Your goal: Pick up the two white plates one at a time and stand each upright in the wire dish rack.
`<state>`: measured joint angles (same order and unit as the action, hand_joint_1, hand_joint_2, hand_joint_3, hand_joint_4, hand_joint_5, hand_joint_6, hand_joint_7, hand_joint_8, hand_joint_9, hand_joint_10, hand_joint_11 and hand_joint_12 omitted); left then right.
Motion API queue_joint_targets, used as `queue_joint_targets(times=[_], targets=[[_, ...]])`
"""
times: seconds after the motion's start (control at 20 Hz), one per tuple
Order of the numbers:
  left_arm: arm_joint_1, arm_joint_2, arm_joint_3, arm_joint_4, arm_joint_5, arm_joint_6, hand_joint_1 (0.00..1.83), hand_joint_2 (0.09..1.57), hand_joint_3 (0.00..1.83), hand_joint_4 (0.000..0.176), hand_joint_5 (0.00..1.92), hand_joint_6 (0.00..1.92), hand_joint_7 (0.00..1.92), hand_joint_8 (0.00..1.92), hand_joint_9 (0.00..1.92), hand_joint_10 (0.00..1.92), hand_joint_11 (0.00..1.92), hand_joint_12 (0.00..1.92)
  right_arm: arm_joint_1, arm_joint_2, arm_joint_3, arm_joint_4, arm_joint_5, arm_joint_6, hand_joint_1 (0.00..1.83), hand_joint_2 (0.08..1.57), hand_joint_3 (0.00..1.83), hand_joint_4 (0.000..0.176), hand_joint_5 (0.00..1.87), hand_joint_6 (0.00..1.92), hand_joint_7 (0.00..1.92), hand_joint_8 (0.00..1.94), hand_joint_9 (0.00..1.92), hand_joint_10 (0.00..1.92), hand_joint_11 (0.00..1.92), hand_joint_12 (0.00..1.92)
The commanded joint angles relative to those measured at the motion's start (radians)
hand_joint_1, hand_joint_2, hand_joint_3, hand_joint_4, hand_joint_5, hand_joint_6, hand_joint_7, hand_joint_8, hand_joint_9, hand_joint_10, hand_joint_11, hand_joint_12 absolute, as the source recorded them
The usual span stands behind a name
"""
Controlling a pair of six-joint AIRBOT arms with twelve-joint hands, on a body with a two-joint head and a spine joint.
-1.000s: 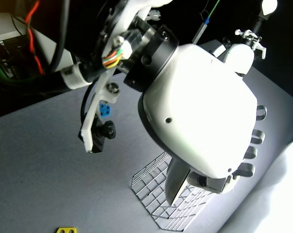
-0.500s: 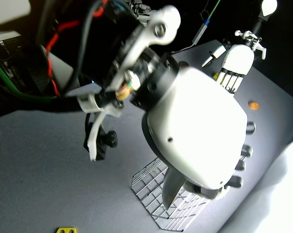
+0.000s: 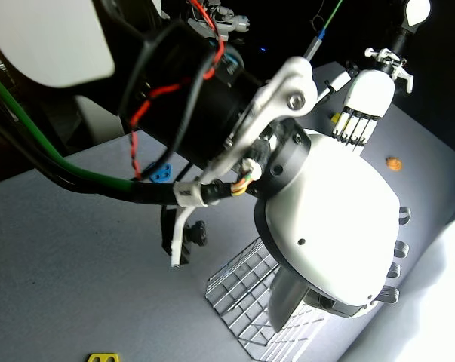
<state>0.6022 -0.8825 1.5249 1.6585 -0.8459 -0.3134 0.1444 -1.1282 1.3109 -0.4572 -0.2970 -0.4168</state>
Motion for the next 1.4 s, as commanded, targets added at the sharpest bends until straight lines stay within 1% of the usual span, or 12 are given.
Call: queue_joint_targets(times=[0.0,0.05,0.15,0.3,0.4,0.55,0.65,0.8,1.1,1.15,1.25,1.35], targets=[[-0.008,-0.001,0.007,-0.040,-0.011,0.000,0.00,1.14,0.00,0.000,0.08,0.01,0.09,0.01,0.05,0.01,0.01,0.01,0.008,0.005,0.008,-0.013,0.118,0.008,1.22,1.09,0.00,0.029,1.02,0.96,1.06,0.82,1.22,0.00,0.81,0.92],[-0.008,-0.001,0.007,-0.040,-0.011,0.000,0.00,1.14,0.00,0.000,0.07,0.00,0.08,0.00,0.04,0.00,0.00,0.00,0.006,0.005,0.008,-0.013,0.118,0.012,1.22,1.11,0.00,0.030,0.98,1.02,1.02,0.89,1.20,0.00,0.78,0.94],[-0.008,-0.001,0.007,-0.040,-0.011,0.000,0.00,1.13,0.00,0.000,0.06,0.00,0.06,0.00,0.03,0.00,0.01,0.00,-0.004,0.005,0.008,-0.013,0.117,0.025,1.22,1.10,0.00,0.031,1.01,0.98,1.06,0.83,1.22,0.01,0.82,0.90],[-0.011,-0.001,0.007,-0.040,-0.009,-0.001,0.00,1.13,0.00,0.000,0.06,0.00,0.08,0.00,0.04,0.00,0.02,0.01,-0.024,0.006,0.008,-0.012,0.114,0.042,1.22,1.10,0.00,0.030,1.01,0.98,1.02,0.88,1.20,0.00,0.79,0.91],[-0.014,-0.001,0.007,-0.040,-0.009,-0.001,0.00,1.13,0.00,0.000,0.07,0.01,0.08,0.01,0.05,0.01,0.02,0.01,-0.039,0.006,0.010,-0.012,0.120,0.046,1.22,1.10,0.00,0.032,1.02,0.97,1.05,0.85,1.22,0.01,0.81,0.92],[-0.016,-0.001,0.007,-0.040,-0.009,-0.001,0.00,1.14,0.00,0.000,0.08,0.01,0.08,0.00,0.04,0.00,0.01,0.01,-0.058,0.006,0.014,-0.012,0.144,0.055,1.22,1.10,0.00,0.031,1.01,0.98,1.06,0.83,1.22,0.00,0.82,0.92],[-0.018,-0.001,0.007,-0.040,-0.009,-0.001,0.00,1.14,0.00,0.000,0.07,0.00,0.08,0.00,0.04,0.00,0.01,0.01,-0.064,0.004,0.019,-0.012,0.149,0.057,1.22,1.11,0.00,0.029,0.98,1.02,1.03,0.86,1.20,0.00,0.80,0.94],[-0.019,-0.001,0.006,-0.039,-0.009,-0.001,0.00,1.13,0.00,0.000,0.07,0.00,0.09,0.01,0.05,0.00,0.01,0.01,-0.079,-0.003,0.036,-0.012,0.152,0.072,1.22,1.10,0.00,0.030,0.99,1.01,1.06,0.83,1.20,0.00,0.79,0.92],[-0.019,-0.001,0.004,-0.036,-0.009,-0.001,0.00,1.13,0.00,0.000,0.10,0.01,0.10,0.01,0.05,0.00,0.00,0.01,-0.110,-0.003,0.054,-0.012,0.167,0.072,1.22,1.11,0.00,0.029,0.97,1.04,1.03,0.87,1.18,0.00,0.79,0.89],[-0.019,-0.001,0.004,-0.035,-0.009,-0.001,0.00,1.13,0.00,0.000,0.08,0.00,0.09,0.00,0.04,0.00,0.00,0.00,-0.112,-0.003,0.057,-0.012,0.171,0.072,1.22,1.10,0.00,0.029,0.99,1.00,1.07,0.82,1.21,0.01,0.82,0.88],[-0.019,-0.001,0.003,-0.035,-0.009,-0.001,0.00,1.13,0.00,0.000,0.09,0.00,0.09,0.00,0.05,0.00,0.01,0.00,-0.117,-0.003,0.065,-0.012,0.178,0.076,1.21,1.12,0.00,0.027,0.94,1.07,1.01,0.91,1.17,0.00,0.80,0.90],[-0.019,-0.001,0.003,-0.034,-0.009,-0.001,0.00,1.13,0.00,0.000,0.08,0.00,0.09,0.00,0.04,0.00,0.00,0.00,-0.124,-0.003,0.071,-0.012,0.178,0.089,1.22,1.11,0.00,0.028,0.96,1.03,1.05,0.85,1.19,0.01,0.82,0.90]])
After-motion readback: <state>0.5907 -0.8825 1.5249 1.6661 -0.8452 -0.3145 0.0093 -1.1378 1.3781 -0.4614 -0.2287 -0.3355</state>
